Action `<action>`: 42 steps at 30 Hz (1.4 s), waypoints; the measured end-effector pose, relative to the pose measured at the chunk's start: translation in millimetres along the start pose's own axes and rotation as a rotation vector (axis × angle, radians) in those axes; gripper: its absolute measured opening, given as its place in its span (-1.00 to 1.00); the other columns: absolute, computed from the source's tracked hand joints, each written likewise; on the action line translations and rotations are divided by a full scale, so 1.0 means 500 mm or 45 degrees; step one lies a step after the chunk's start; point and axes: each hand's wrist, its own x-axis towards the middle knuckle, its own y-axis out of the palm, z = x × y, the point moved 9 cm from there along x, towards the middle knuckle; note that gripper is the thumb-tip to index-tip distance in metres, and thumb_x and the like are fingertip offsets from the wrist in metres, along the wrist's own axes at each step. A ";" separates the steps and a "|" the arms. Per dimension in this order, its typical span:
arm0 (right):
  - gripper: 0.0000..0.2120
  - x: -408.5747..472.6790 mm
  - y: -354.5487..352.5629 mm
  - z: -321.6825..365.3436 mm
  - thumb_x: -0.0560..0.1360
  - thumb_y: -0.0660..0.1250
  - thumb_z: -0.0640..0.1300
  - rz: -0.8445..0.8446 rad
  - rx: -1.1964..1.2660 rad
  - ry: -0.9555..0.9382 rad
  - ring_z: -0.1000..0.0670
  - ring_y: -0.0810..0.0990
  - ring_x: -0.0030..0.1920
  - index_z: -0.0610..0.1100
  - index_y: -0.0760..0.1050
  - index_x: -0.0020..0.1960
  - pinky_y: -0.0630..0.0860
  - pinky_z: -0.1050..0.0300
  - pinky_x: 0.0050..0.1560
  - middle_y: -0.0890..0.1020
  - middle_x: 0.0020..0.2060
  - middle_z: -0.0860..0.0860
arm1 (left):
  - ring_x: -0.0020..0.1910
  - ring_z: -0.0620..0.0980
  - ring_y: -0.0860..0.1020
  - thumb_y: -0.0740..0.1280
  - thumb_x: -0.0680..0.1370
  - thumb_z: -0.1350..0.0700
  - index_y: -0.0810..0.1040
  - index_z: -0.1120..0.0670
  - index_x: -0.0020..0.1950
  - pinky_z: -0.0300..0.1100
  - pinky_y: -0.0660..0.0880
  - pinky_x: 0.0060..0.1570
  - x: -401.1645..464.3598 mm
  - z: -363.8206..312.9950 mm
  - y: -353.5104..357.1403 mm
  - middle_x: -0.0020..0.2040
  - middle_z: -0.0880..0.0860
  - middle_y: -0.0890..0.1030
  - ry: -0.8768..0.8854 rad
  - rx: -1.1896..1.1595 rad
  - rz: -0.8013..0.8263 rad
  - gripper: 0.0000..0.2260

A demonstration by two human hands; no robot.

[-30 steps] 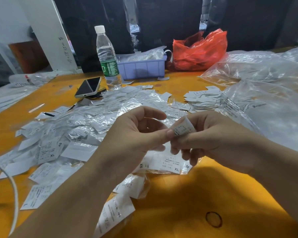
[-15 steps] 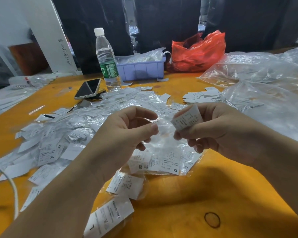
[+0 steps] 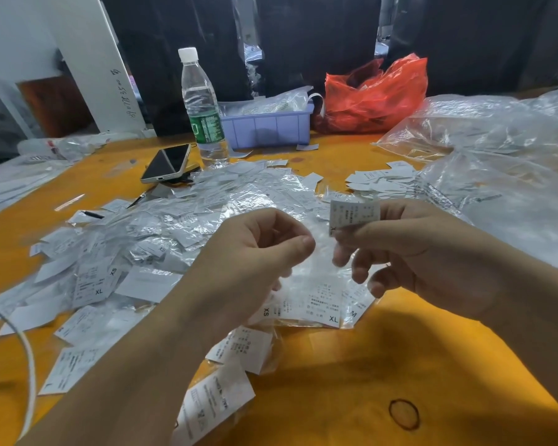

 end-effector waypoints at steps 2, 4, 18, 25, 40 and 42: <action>-0.93 -0.001 0.001 -0.001 0.36 0.47 -0.21 0.009 -0.030 0.010 -0.01 0.56 -0.36 -0.06 0.68 -0.21 0.47 0.19 -0.47 0.65 -0.26 -0.13 | -0.37 -0.13 0.55 0.45 0.45 0.08 0.65 0.01 -0.20 -0.27 0.53 -0.37 0.000 -0.003 -0.001 -0.33 -0.05 0.62 0.002 -0.043 -0.001 -0.96; -0.93 -0.002 0.006 -0.001 0.29 0.46 -0.15 0.031 -0.051 0.018 0.01 0.56 -0.36 -0.04 0.69 -0.23 0.46 0.20 -0.47 0.65 -0.28 -0.11 | -0.37 -0.12 0.56 0.44 0.38 0.00 0.64 0.02 -0.19 -0.25 0.55 -0.37 0.000 -0.005 0.001 -0.33 -0.03 0.63 -0.007 -0.090 0.005 -0.88; -0.83 0.001 0.011 -0.014 0.28 0.43 -0.16 0.128 -0.109 0.070 0.04 0.56 -0.34 -0.08 0.71 -0.15 0.47 0.24 -0.44 0.64 -0.29 -0.08 | -0.31 -0.11 0.57 0.40 0.38 0.01 0.64 0.13 -0.07 -0.25 0.55 -0.33 -0.002 -0.012 0.021 -0.27 0.00 0.65 0.003 -0.171 0.116 -0.77; -0.82 0.002 0.024 -0.015 0.32 0.47 -0.11 0.153 -0.032 0.048 0.04 0.52 -0.37 -0.14 0.68 -0.10 0.45 0.25 -0.46 0.60 -0.31 -0.10 | -0.34 -0.14 0.56 0.42 0.48 0.11 0.64 0.06 -0.14 -0.28 0.52 -0.35 -0.001 -0.006 0.017 -0.30 -0.04 0.65 0.011 -0.102 0.078 -0.96; -0.93 -0.005 0.006 0.024 0.32 0.41 -0.18 0.167 -0.083 -0.082 0.02 0.47 -0.41 -0.05 0.67 -0.28 0.39 0.23 -0.47 0.57 -0.40 -0.09 | -0.33 -0.06 0.58 0.40 0.40 0.01 0.65 0.06 -0.20 -0.22 0.57 -0.32 0.000 -0.009 0.003 -0.26 0.08 0.66 0.011 -0.273 0.064 -0.87; -0.92 -0.007 0.009 0.027 0.32 0.40 -0.17 0.182 -0.098 -0.095 0.02 0.47 -0.41 -0.05 0.67 -0.28 0.40 0.23 -0.47 0.58 -0.39 -0.09 | -0.33 -0.06 0.57 0.40 0.40 0.01 0.64 0.08 -0.19 -0.24 0.55 -0.33 -0.002 -0.009 0.008 -0.27 0.07 0.66 0.006 -0.256 0.089 -0.86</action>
